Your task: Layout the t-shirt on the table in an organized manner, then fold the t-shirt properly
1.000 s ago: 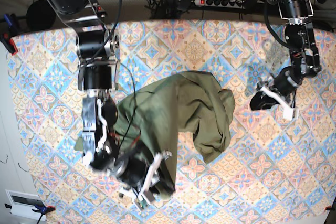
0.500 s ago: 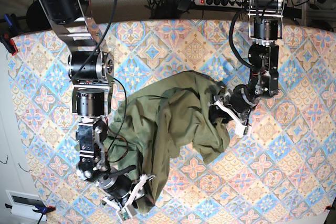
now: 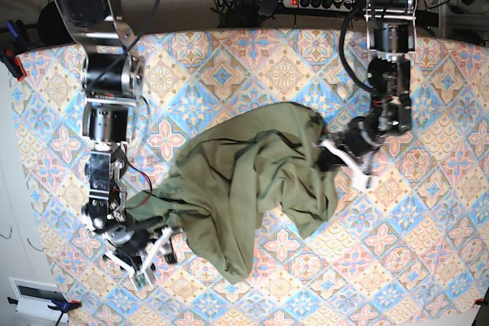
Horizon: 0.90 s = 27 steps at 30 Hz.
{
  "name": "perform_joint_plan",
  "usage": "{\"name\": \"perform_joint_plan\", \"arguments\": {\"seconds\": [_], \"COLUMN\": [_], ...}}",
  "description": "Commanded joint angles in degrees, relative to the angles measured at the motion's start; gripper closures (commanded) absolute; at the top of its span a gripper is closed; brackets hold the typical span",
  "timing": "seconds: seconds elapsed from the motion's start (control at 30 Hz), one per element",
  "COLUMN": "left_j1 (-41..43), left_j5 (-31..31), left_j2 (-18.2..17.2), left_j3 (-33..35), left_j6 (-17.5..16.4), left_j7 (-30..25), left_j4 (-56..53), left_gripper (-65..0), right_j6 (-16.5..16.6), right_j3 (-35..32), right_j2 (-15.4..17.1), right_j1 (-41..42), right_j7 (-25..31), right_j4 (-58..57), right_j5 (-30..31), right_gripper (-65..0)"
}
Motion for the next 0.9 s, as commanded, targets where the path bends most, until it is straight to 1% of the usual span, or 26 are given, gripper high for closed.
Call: {"name": "perform_joint_plan", "arguments": {"seconds": [0.0,0.13,0.23,0.27,0.33,0.43,0.47,0.53,0.63,0.73,0.77,0.87], "left_j1": [-0.64,2.08,2.08,1.91,1.82,1.82,1.82,1.73,1.73,1.73,1.73,1.73], "left_j5": [-2.07,-10.51,-14.12,-15.09,-16.58,-17.37,-17.20,-16.58,-16.58,-16.32,-16.23,-16.23], "left_j2": [-2.04,-5.99,-8.98,-9.60,-10.83,-10.91,-10.91,-10.83,-10.74,-9.86,-9.77,-9.68], "left_j3": [-3.18,-13.21,-17.95,-19.01,-21.12,-24.81,-25.51,-25.78,-25.78,-25.78,-25.78,-25.69], "left_j6": [0.09,0.09,0.18,0.27,0.53,0.62,0.71,1.41,4.05,5.81,6.25,7.04], "left_j7": [-1.24,-1.24,-1.24,-1.15,-1.15,-1.15,-1.15,-1.15,-1.24,-1.42,-1.42,-1.33], "left_j4": [2.73,5.89,4.84,4.31,3.78,3.78,3.70,3.70,3.70,3.70,3.70,3.70], "left_gripper": [0.0,0.0,0.0,0.0,0.0,0.0,0.0,0.0,0.0,-2.9,-3.9,-7.0], "right_j6": [0.39,0.47,0.56,0.82,2.93,7.68,8.17,8.17,8.17,8.17,8.17,8.17], "right_j3": [-0.10,-0.72,-0.81,-0.98,-2.48,-5.11,-5.73,-6.43,-6.52,-6.87,-7.14,-7.31], "right_j2": [0.49,2.51,2.86,3.21,3.21,3.21,3.21,3.21,3.21,2.25,1.37,0.31], "right_j1": [2.02,-0.89,-2.29,-2.64,-3.70,-7.48,-9.50,-13.28,-18.29,-22.78,-23.74,-24.62], "right_j7": [2.01,2.10,1.31,0.17,-2.56,-5.46,-6.51,-8.10,-10.65,-11.88,-11.88,-11.88], "right_j4": [1.11,0.84,0.49,0.49,0.76,4.54,7.00,11.92,18.51,24.84,25.90,27.30], "right_j5": [1.15,1.15,1.15,1.15,1.15,1.15,1.15,1.24,1.24,1.33,1.33,1.42], "right_gripper": [-29.9,-30.1,-30.3,-30.3,-30.3,-30.1,-30.0,-30.0,-30.0,-29.9,-29.9,-29.9]}}
